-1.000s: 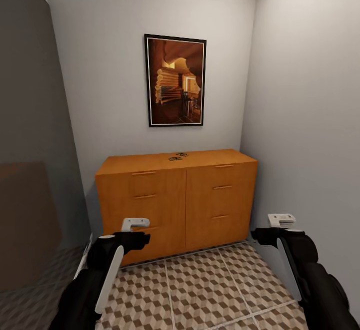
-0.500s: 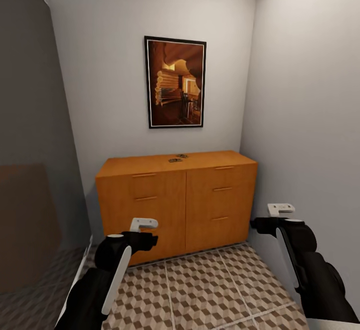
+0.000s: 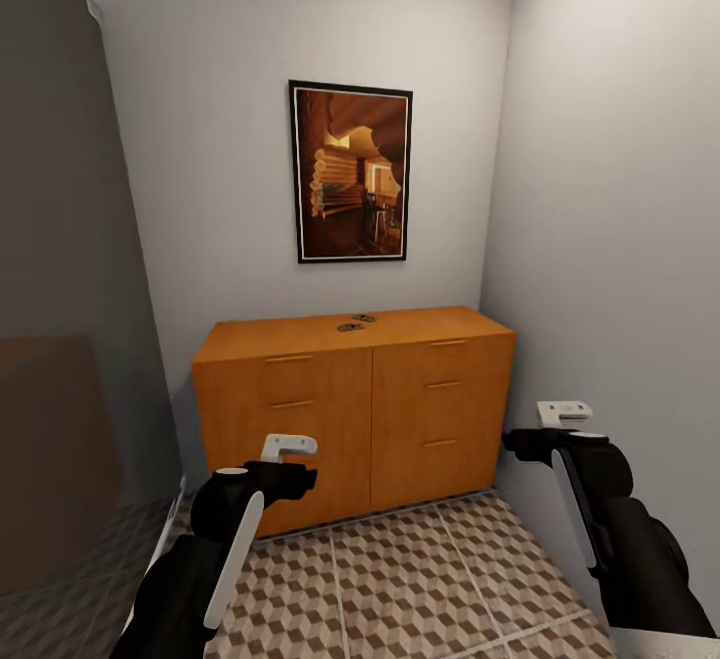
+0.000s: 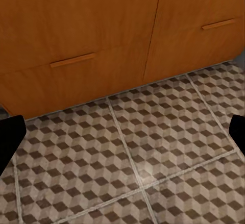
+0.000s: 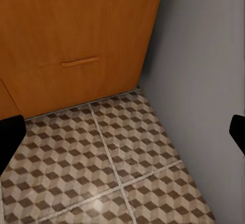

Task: Take the four mousetraps from the cabinet in the bathroom and place them on the bathroom floor. Make sure all four end up on the same floor surface, and ensure that at least two of them are either under or directly next to the same bathroom sink.

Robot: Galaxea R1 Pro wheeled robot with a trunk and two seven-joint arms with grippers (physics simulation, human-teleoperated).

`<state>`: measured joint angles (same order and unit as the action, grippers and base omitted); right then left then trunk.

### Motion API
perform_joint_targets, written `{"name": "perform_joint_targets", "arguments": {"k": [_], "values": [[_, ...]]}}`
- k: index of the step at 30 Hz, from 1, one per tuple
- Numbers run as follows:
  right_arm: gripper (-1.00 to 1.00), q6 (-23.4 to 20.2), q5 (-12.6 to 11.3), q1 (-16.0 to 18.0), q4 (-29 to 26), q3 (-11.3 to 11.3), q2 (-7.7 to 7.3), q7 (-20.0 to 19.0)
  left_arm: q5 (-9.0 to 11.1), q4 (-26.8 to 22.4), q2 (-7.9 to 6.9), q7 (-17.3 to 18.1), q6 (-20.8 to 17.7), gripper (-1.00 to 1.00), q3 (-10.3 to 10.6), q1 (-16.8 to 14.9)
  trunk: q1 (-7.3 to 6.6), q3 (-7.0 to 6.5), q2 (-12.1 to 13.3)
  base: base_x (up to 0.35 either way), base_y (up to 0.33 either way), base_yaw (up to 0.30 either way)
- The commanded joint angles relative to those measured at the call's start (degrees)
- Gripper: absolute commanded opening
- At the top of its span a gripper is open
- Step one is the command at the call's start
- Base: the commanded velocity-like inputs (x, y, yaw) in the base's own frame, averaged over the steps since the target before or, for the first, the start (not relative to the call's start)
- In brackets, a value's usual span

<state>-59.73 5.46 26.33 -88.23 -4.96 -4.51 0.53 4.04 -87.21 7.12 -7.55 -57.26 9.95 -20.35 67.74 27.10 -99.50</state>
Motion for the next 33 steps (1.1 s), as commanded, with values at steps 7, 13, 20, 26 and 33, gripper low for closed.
{"name": "perform_joint_targets", "arguments": {"k": [7,13,20,26,33], "values": [[1.0,-0.3,0.4,3.5,0.1,0.1,-0.05,0.2,0.4,-0.1,0.06,-1.0,-0.1,1.0,0.0,-0.2,-1.55,-1.19,2.8,0.0,0.0,0.0],[1.0,-0.3,0.1,6.5,0.3,0.1,-0.06,0.6,0.4,0.0,0.08,-1.1,-0.3,1.0,0.0,-2.1,-2.87,-2.27,5.2,0.0,0.0,0.0],[1.0,-0.3,0.0,8.6,0.4,0.1,-0.06,0.9,0.4,0.2,0.71,-1.1,-0.8,1.0,0.0,-6.1,-4.4,-3.52,8.0,0.0,0.0,0.0],[1.0,-0.3,-0.1,9.5,2.3,0.2,-0.03,1.1,0.4,0.4,0.92,-1.2,-0.8,1.0,0.0,-8.3,-5.72,-4.6,10.4,0.0,0.0,0.0],[1.0,-0.3,0.0,13.6,9.1,0.4,0.47,1.2,0.8,2.9,0.9,-1.2,-0.8,1.0,-0.1,-12.6,-7.26,-5.86,13.2,0.0,0.0,0.0]]}}
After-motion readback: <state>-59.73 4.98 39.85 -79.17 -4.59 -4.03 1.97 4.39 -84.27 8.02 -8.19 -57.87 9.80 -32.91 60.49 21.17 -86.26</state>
